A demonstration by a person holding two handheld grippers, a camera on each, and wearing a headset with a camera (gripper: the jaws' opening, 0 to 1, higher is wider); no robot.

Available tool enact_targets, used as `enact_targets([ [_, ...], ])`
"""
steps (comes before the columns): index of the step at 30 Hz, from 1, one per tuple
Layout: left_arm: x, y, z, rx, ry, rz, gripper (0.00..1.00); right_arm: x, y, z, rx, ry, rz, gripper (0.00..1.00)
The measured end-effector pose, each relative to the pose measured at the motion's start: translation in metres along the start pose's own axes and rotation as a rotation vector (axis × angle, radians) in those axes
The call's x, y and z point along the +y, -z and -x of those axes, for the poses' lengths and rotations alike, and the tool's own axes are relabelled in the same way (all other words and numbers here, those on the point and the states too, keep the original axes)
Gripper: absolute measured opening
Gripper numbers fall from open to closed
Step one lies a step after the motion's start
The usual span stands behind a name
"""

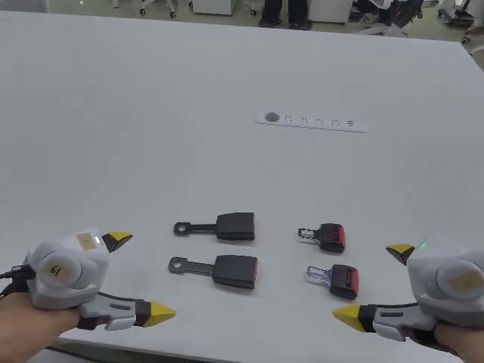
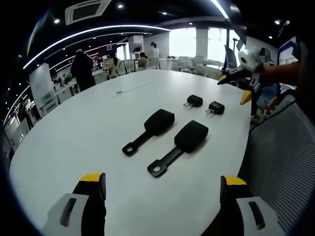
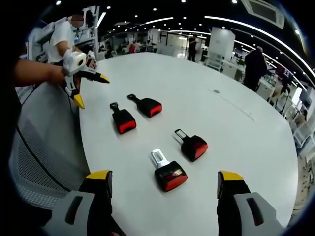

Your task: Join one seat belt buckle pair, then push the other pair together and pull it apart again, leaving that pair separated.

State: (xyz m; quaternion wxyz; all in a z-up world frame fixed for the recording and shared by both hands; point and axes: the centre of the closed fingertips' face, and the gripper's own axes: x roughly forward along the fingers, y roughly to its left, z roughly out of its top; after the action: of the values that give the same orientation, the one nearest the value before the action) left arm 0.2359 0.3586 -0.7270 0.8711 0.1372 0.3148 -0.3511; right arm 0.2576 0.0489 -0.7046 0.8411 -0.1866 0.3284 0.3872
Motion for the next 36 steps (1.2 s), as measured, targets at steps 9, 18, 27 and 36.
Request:
enact_targets([
  [9,-0.001,0.002,0.000,0.014,-0.002,-0.005,0.97,0.001,0.006,0.005,0.005,0.006,-0.001,0.90],
  [18,0.001,0.004,0.001,0.032,-0.003,-0.016,0.90,0.004,0.007,0.005,0.016,-0.001,0.024,0.84],
  [27,-0.002,0.006,0.000,0.049,0.003,-0.041,0.89,0.006,0.004,0.005,0.016,-0.015,0.057,0.80],
  [36,-0.009,0.010,-0.001,0.073,0.026,-0.077,0.84,0.007,0.008,0.002,0.031,-0.031,0.113,0.74],
])
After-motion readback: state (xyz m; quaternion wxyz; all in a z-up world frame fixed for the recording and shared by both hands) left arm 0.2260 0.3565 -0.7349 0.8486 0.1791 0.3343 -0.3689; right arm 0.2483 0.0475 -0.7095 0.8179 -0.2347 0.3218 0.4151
